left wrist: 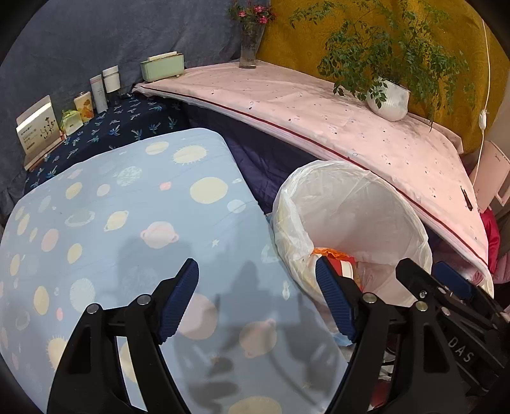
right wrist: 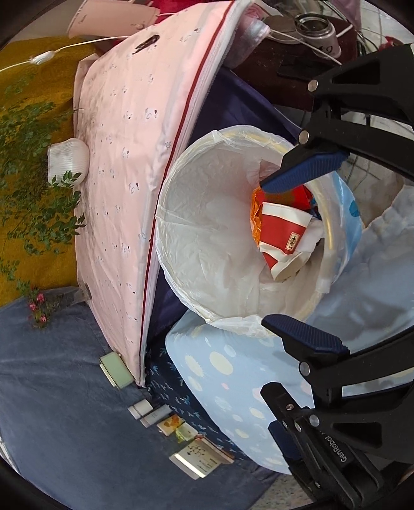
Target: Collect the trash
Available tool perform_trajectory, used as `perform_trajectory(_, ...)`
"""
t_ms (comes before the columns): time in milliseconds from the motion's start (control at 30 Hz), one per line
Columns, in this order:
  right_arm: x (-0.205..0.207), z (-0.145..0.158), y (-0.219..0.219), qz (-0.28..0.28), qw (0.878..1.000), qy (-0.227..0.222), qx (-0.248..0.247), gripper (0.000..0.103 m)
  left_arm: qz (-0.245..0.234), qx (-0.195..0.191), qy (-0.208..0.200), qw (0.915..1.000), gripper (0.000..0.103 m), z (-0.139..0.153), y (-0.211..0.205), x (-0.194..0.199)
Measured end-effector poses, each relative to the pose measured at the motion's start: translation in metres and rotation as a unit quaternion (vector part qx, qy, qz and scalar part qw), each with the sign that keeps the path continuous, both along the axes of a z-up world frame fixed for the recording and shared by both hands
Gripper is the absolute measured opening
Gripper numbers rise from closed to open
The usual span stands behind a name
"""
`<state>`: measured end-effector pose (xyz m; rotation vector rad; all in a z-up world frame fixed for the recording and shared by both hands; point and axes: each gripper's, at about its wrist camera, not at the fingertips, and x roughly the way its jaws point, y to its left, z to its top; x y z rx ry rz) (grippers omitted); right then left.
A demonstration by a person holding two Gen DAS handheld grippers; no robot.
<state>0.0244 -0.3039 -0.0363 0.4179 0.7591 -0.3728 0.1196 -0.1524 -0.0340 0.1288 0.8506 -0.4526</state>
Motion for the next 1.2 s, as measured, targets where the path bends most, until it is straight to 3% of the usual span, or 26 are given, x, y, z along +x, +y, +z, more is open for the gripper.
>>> perform_trajectory(400, -0.023, 0.009, 0.021, 0.040, 0.997, 0.026, -0.054, 0.088, 0.016, 0.018, -0.002, 0.9997, 0.086, -0.001, 0.015, -0.021)
perform_trajectory(467, -0.028, 0.011, 0.021, 0.038, 0.997, 0.024, -0.056, 0.097, 0.016, 0.023, -0.004, 0.9996, 0.087, -0.002, 0.015, -0.025)
perform_trajectory(1200, -0.035, 0.010, 0.016, 0.054, 0.995, 0.031, -0.082, 0.097, 0.025, 0.036, 0.004, 0.9990, 0.092, -0.012, 0.005, -0.034)
